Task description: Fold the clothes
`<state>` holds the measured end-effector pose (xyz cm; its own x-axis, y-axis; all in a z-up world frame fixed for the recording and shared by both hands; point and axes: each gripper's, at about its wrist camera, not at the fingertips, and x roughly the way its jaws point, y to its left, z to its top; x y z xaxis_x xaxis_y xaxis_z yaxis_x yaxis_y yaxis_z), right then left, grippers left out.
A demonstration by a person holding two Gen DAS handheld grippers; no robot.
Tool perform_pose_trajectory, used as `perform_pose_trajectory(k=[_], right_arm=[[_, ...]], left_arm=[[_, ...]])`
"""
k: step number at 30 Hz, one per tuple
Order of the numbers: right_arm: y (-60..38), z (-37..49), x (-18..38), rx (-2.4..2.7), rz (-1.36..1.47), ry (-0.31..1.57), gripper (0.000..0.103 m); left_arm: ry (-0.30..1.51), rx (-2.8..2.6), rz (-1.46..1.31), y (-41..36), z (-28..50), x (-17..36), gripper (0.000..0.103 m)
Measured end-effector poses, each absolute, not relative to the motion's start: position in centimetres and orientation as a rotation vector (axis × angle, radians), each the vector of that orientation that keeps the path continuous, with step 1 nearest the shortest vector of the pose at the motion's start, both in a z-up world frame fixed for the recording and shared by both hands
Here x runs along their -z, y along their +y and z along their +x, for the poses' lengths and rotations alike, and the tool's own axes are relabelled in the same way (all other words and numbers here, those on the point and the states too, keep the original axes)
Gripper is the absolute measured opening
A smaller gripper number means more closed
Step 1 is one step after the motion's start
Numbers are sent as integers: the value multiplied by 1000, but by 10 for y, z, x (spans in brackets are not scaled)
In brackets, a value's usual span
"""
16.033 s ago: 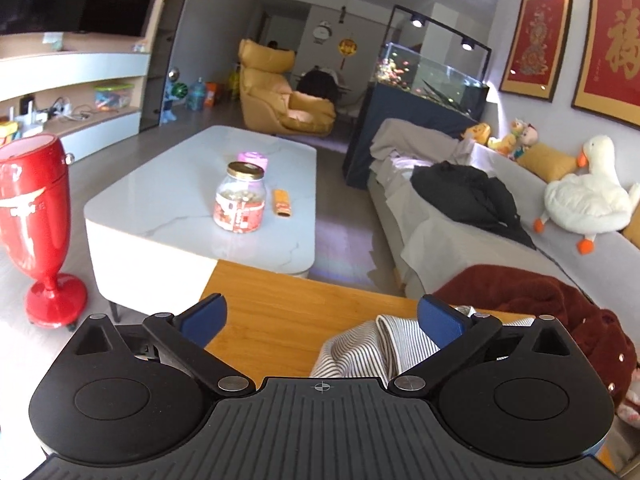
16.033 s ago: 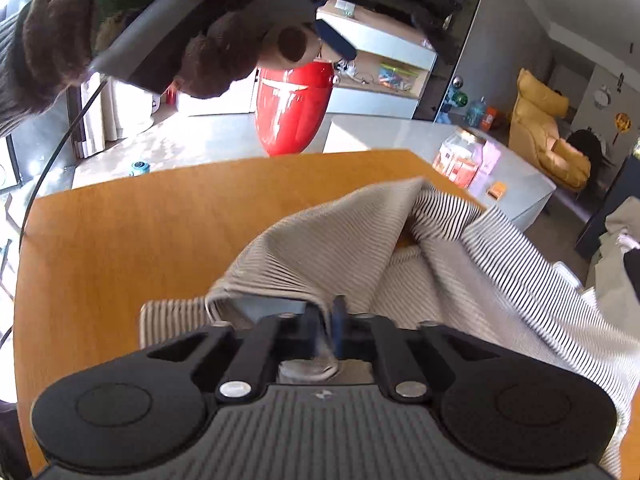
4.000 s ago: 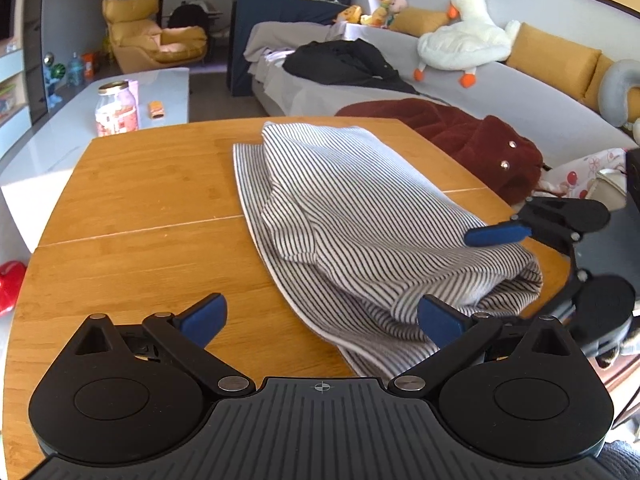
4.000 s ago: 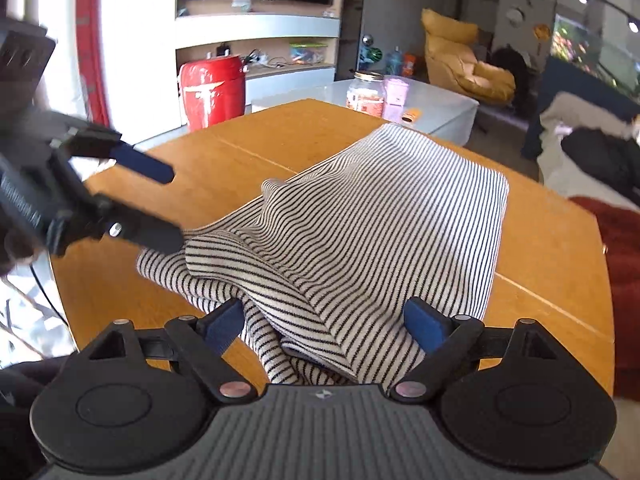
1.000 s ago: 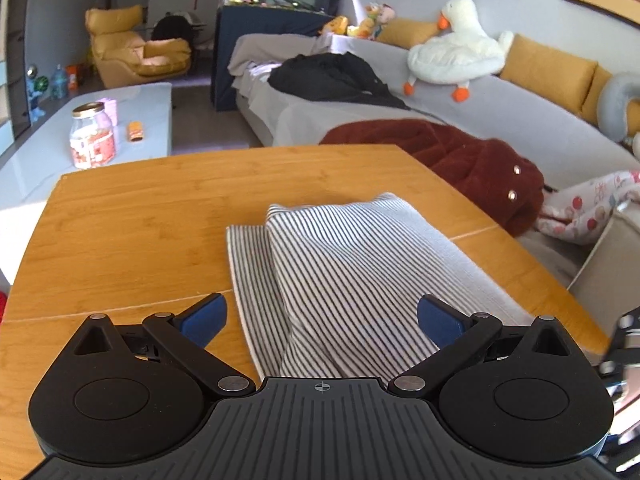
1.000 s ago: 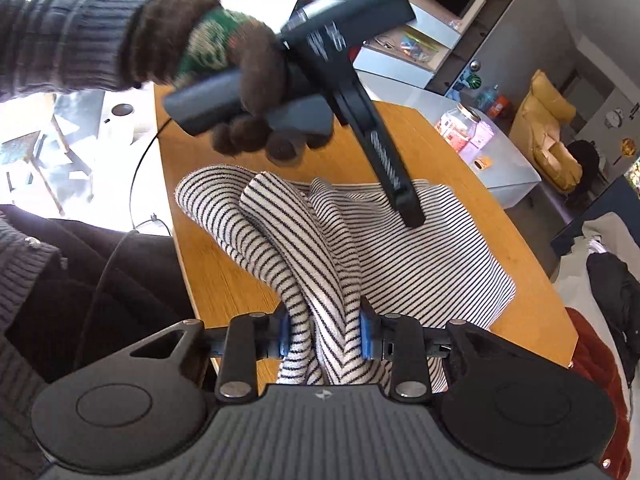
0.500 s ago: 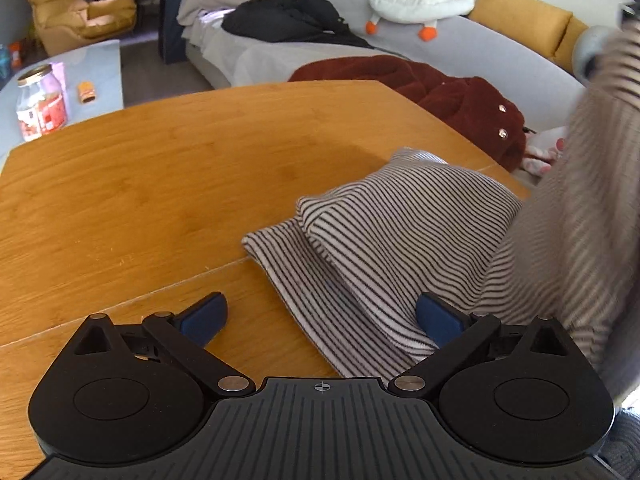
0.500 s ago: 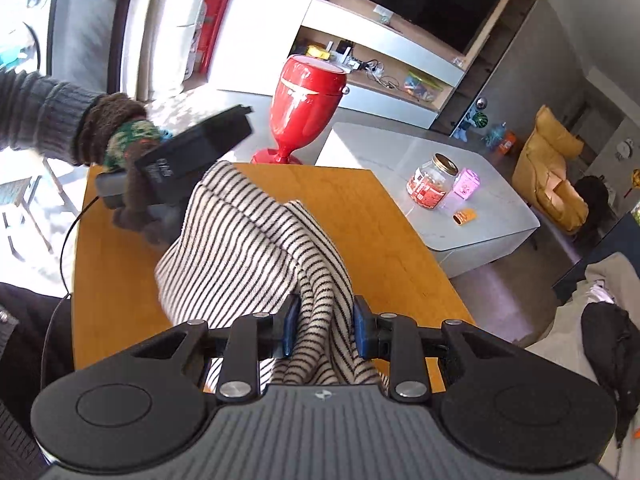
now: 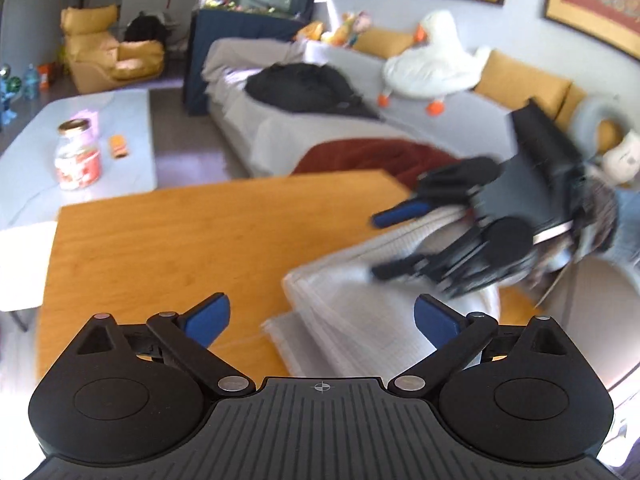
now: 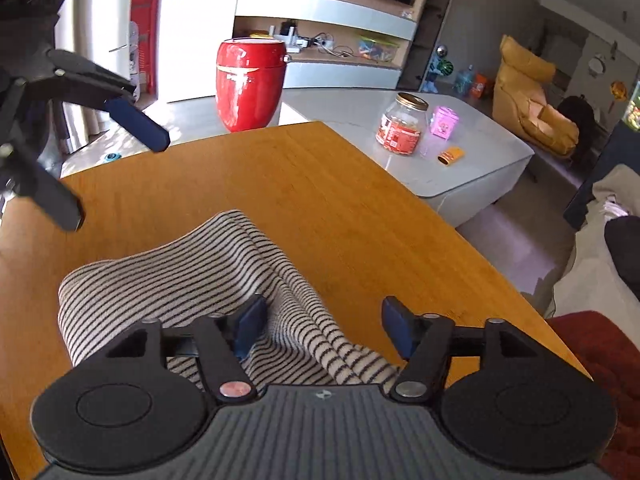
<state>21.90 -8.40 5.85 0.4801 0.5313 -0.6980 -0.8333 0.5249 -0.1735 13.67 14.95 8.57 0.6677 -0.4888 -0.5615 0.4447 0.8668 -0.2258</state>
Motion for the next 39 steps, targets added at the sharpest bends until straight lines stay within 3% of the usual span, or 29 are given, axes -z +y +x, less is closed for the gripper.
perform_pose_trajectory(k=[4,10,11,13,14,17,22,28,35,39], right_arm=[[-116,214,-92,-830,-420,619,91],[-162,203,-99,-750,-248,672,95],[-164,201,-94,-740,-235,672,92],[-165,201,-83,-727,-201,674,62],[-164,201,-79,-722,-172,681,57],[-158,205,-75,-708,-117,679,56],[-145,197,-76,-741,-159,668,39],[-153,154,-87,-885,-210,636,31],[-153,138,-87,-968,-210,627,31],[-155,167,-73,-779,-135,726,34]], left_arm=[[629,591,-9,105,144,-82,101],[646,568,79,66,158,-60,101],[650,564,86,64,159,-58,101],[651,561,97,63,159,-56,102],[652,558,98,64,159,-56,102],[664,533,82,72,157,-53,102],[672,494,15,98,152,-42,103],[632,550,-90,137,136,-32,103],[579,679,-115,123,135,-29,103],[601,699,-82,105,133,-25,103]])
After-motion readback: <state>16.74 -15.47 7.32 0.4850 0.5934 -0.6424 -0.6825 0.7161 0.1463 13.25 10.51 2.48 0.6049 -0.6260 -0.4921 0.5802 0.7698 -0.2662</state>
